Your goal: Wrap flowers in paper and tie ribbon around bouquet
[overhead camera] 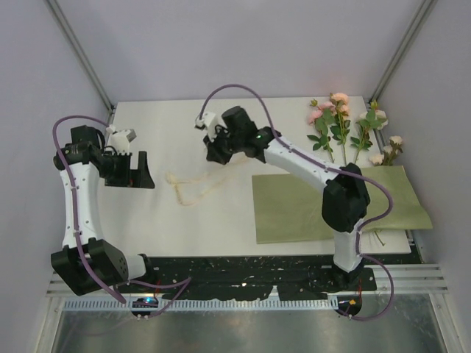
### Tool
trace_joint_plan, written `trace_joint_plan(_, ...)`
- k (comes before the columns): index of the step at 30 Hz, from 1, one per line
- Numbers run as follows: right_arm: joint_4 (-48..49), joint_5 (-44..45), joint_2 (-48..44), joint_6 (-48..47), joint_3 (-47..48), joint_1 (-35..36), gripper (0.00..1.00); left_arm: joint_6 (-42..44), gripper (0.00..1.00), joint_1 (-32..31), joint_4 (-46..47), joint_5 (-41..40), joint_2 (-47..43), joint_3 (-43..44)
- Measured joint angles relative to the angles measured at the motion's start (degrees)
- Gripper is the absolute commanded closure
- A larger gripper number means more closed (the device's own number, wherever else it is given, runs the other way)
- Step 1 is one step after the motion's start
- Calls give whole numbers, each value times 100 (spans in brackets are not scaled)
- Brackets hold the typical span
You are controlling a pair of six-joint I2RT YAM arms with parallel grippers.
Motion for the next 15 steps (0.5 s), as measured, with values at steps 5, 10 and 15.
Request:
trace_joint_plan(5,55,-168,911,170,186,833,47,-85,0,31,2,33,4,0)
trace_joint_plan(10,162,-68,1812,393,542,1200,5,-164,1,131,2,138,37,0)
trace_joint_plan(15,284,210,2229,409,675,1421,5,-184,0,232,4,221,59,0)
